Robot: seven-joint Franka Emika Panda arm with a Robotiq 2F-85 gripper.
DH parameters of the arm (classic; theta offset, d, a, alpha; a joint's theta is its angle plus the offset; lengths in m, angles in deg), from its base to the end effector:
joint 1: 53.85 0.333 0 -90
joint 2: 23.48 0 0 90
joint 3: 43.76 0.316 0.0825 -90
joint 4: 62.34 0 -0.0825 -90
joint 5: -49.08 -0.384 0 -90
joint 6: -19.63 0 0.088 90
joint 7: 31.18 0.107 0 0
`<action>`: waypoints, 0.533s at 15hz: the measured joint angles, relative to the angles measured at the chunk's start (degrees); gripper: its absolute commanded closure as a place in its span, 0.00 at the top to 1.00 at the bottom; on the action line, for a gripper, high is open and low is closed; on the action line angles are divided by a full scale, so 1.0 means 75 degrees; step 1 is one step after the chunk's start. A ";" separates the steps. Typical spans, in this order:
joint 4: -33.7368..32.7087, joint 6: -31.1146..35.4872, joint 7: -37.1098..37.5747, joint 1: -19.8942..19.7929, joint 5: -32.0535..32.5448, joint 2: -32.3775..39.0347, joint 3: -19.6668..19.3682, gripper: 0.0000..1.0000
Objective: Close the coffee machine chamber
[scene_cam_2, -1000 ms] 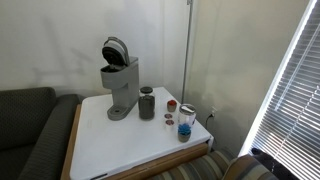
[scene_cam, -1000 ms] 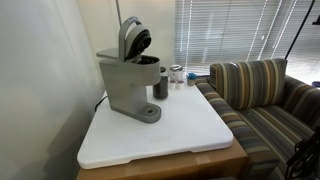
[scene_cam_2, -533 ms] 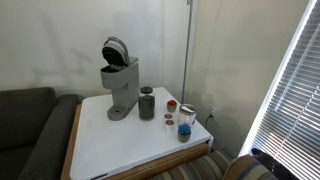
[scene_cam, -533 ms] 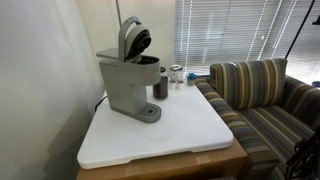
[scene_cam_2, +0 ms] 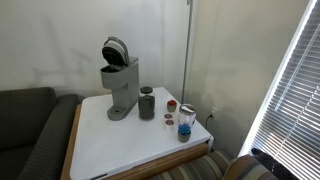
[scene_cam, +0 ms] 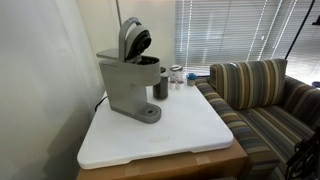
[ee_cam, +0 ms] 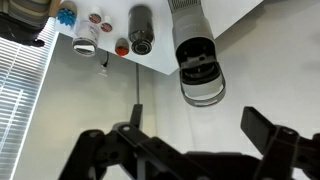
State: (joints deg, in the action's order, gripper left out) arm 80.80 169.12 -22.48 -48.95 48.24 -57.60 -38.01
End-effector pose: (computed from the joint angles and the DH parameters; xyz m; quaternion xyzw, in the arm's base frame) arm 0.4098 0.0829 0.5681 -0.9384 -0.0130 -0.3436 0.0346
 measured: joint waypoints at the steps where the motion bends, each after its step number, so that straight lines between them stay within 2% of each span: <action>1: -0.0001 -0.0007 -0.0029 0.0026 -0.0009 -0.0003 -0.0009 1.00; 4: -0.0157 -0.0197 -0.0694 0.0377 -0.0106 0.0151 -0.0214 1.00; 8: -0.1030 -0.0820 -0.1986 0.0882 -0.0196 0.0827 -0.0652 1.00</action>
State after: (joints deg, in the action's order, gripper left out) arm 73.08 162.97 -37.37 -42.34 46.77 -51.39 -42.91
